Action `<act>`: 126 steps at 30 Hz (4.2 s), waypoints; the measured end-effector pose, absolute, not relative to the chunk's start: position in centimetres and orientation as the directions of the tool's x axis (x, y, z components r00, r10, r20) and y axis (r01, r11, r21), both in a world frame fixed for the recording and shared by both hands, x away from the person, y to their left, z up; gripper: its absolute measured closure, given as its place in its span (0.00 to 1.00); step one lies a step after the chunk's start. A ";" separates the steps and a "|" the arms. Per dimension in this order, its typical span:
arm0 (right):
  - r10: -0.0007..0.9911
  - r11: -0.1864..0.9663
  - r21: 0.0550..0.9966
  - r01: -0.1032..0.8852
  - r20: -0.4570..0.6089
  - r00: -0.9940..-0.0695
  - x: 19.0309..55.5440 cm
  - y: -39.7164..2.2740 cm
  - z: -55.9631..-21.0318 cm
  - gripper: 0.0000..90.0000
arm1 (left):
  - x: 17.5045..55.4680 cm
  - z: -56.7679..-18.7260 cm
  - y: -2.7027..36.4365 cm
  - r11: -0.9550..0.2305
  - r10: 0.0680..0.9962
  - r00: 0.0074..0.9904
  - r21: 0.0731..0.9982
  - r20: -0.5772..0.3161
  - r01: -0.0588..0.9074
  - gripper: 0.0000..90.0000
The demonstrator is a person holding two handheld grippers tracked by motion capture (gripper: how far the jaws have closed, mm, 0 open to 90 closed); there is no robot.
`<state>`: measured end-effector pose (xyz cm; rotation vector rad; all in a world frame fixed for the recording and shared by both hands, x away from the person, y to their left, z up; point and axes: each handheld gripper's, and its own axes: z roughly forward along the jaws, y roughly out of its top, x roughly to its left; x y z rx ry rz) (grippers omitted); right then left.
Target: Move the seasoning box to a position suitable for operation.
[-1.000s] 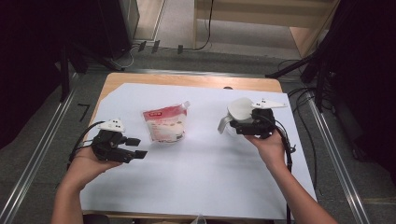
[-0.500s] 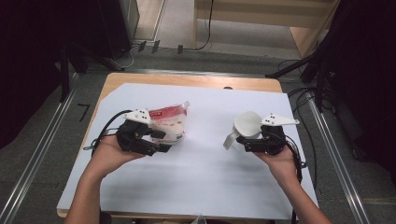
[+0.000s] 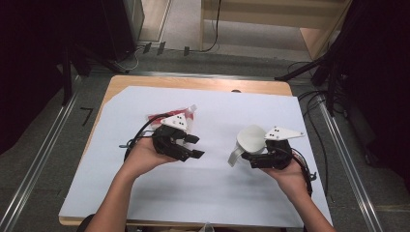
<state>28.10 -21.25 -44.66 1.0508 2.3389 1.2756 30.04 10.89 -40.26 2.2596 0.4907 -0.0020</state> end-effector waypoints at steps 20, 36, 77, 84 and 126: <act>0.644 0.407 0.808 0.426 0.076 -0.761 29.6 -17.1 -48.2 0.15 | 30.8 -42.1 9.8 -0.620 0.382 0.912 0.691 -0.148 0.372 0.50; 0.645 0.410 0.794 0.450 0.096 -0.758 29.8 -17.1 -48.3 0.14 | 30.9 -42.5 9.3 -0.632 0.372 0.916 0.680 -0.153 0.371 0.48; 0.665 0.322 0.809 0.492 0.177 -0.726 25.7 -23.3 -43.9 0.78 | 31.2 -42.4 8.0 -0.611 0.334 0.922 0.700 -0.197 0.370 1.00; 0.663 0.351 0.788 0.507 0.173 -0.728 25.9 -22.8 -44.3 1.00 | 31.5 -43.6 7.8 -0.596 0.353 0.911 0.700 -0.212 0.393 1.00; 0.685 0.323 0.776 0.542 0.204 -0.699 28.2 -21.7 -46.1 1.00 | 30.0 -45.4 4.7 -0.633 0.341 0.918 0.673 -0.201 0.382 1.00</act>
